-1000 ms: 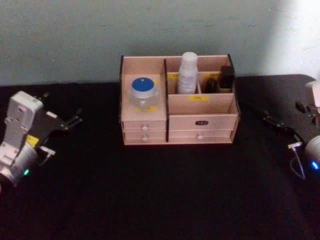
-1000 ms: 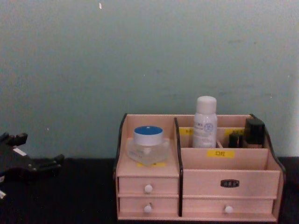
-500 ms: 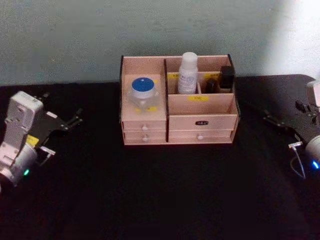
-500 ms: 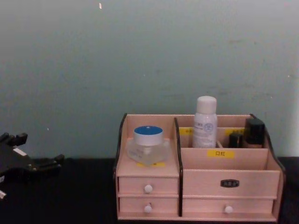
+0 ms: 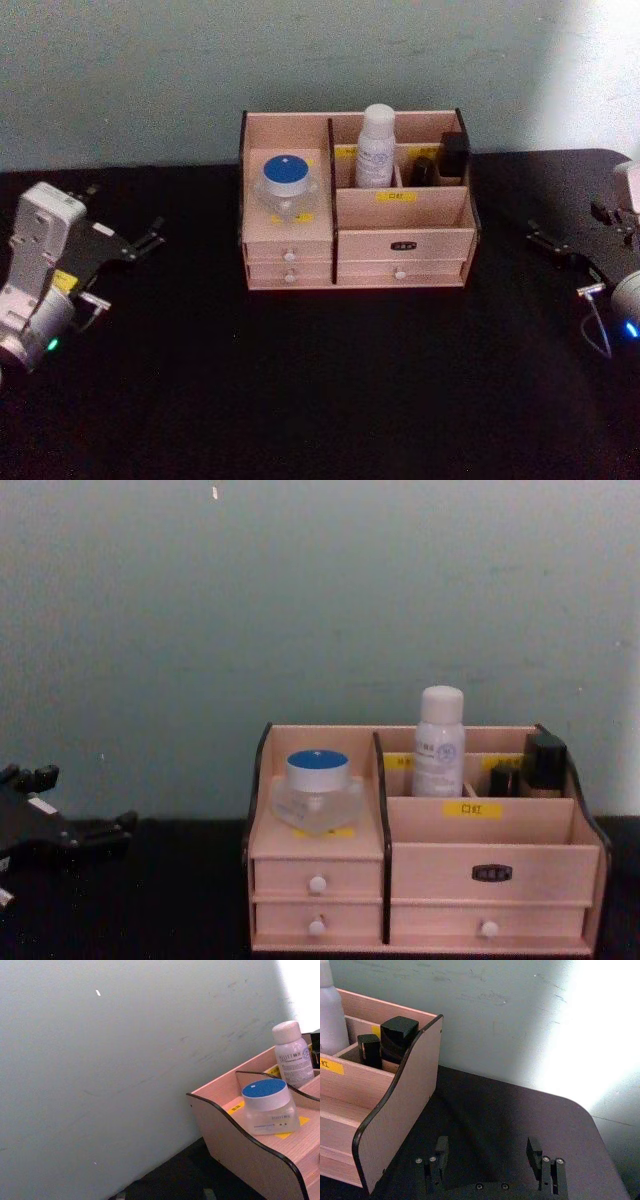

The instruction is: Pick up the facial cleanser and watermelon frost from the table and place them into the tiered storage box.

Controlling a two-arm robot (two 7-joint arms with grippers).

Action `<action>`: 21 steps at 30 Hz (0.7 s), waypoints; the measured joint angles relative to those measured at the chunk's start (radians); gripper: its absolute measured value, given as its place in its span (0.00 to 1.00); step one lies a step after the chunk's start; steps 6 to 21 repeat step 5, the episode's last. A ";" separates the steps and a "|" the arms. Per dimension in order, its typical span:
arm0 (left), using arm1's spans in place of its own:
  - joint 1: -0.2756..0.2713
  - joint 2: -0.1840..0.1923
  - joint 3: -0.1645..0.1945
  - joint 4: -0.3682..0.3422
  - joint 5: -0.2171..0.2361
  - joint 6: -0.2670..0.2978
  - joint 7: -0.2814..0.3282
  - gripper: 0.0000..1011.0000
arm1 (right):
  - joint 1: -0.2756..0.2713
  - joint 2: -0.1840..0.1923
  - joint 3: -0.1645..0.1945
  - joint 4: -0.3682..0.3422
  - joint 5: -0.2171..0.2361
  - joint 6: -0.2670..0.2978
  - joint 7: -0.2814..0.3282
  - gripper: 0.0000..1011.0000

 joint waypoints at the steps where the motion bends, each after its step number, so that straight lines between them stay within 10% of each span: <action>1: 0.000 0.000 0.000 0.000 0.000 0.000 0.000 0.99 | 0.000 0.000 0.000 0.000 0.000 0.000 0.000 0.99; 21: 0.000 0.000 0.000 0.000 0.000 0.000 0.000 0.99 | 0.000 0.000 0.000 0.000 0.000 0.000 0.000 0.99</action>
